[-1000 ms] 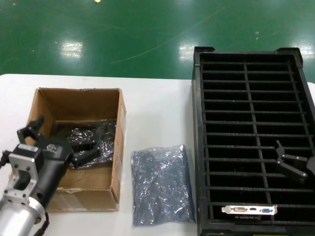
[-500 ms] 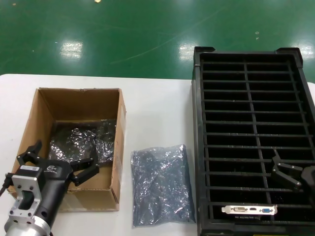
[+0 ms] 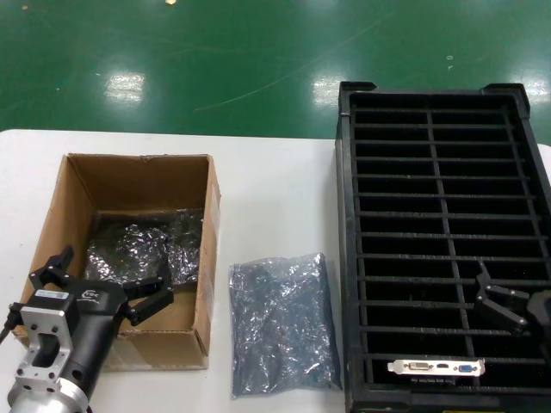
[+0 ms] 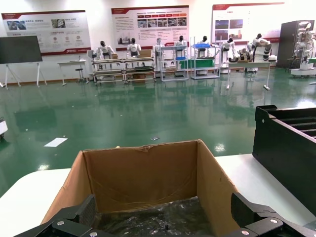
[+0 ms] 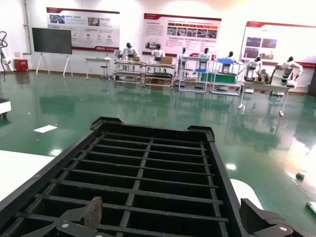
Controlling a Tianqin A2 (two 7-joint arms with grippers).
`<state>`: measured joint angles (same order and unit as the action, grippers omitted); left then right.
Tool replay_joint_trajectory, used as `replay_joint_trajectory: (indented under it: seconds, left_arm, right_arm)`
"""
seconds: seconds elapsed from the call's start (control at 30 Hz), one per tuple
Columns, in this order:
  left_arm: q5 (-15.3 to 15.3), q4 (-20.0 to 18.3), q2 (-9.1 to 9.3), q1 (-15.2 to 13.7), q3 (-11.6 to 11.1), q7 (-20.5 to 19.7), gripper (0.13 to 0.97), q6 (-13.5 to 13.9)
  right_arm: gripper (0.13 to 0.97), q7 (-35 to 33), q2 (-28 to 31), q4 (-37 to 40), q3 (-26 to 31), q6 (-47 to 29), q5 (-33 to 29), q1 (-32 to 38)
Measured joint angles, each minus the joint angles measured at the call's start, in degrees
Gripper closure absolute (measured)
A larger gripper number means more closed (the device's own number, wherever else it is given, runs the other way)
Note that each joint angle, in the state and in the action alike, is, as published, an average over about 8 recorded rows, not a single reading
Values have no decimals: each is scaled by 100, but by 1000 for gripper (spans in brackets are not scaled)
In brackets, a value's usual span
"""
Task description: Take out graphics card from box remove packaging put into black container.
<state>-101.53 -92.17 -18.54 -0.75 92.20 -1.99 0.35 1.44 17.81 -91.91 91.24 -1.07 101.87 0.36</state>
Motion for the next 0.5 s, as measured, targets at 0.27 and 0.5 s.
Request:
replay_joint_trajectory:
  seconds: [0.27, 0.5]
  left_arm:
    - [0, 0, 0, 0, 0, 0, 132, 0]
    - [0, 0, 0, 0, 0, 0, 132, 0]
  right_arm:
    - [129, 0, 0, 0, 0, 0, 0, 0]
    - [129, 0, 0, 0, 0, 0, 0, 0]
